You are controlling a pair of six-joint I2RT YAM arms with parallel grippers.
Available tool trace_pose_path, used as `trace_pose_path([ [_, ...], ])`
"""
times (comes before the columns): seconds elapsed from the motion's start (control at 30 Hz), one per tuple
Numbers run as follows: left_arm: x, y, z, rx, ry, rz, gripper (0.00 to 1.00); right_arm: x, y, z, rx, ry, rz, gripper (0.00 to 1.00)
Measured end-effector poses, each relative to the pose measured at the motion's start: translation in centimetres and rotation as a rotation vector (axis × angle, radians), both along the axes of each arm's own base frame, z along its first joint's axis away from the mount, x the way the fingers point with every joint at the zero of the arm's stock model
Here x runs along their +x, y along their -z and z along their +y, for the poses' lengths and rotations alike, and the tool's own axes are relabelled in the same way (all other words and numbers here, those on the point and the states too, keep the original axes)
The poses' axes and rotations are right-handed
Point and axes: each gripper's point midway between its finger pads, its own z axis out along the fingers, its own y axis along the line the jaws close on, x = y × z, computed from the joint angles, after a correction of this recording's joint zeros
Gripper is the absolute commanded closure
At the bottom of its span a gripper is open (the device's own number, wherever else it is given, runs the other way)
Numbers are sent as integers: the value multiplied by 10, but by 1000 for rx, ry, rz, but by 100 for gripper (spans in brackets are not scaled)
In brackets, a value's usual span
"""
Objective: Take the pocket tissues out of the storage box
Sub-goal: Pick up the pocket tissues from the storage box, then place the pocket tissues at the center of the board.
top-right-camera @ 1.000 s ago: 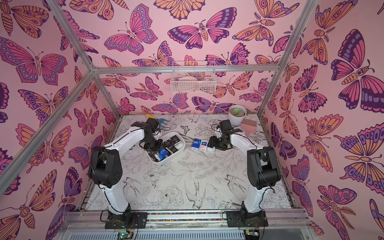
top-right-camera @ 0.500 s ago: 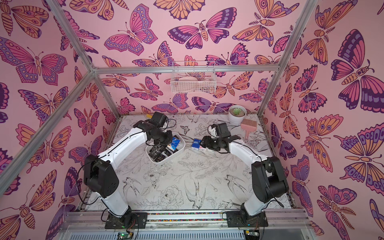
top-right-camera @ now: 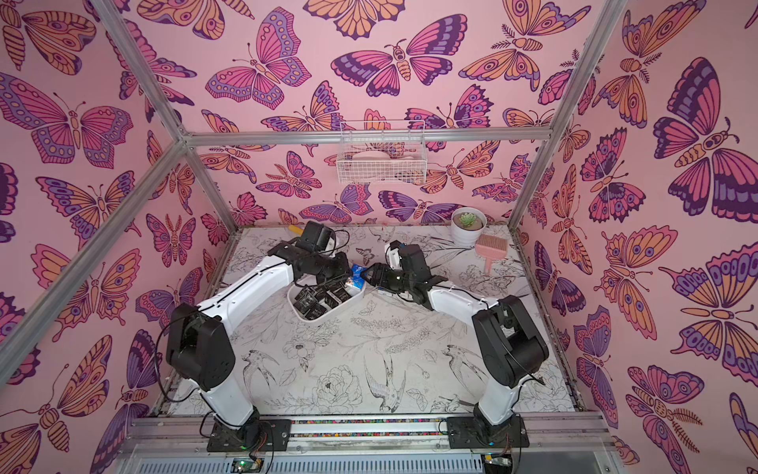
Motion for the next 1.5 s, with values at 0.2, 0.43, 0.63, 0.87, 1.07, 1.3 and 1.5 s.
trace_pose_path([
  [0.2, -1, 2, -5, -32, 4, 7, 88, 3, -9, 13, 52, -17, -6, 55],
  [0.43, -4, 11, -3, -30, -6, 30, 72, 4, -12, 14, 74, -4, 8, 71],
  [0.63, -3, 14, -2, -20, -1, 19, 51, 4, -4, -2, 44, 9, 33, 71],
  [0.87, -6, 8, 18, 60, -10, -27, 49, 23, 5, -113, -131, 176, 75, 71],
  [1.07, -6, 2, 49, 161, -47, -77, 48, 25, 26, -223, -292, 361, 150, 71],
  [1.3, -10, 12, 63, 239, -51, -66, 48, -1, 109, -241, -395, 316, 363, 70],
  [1.5, -12, 18, 68, 266, -50, -61, 47, 4, 125, -242, -398, 287, 394, 60],
])
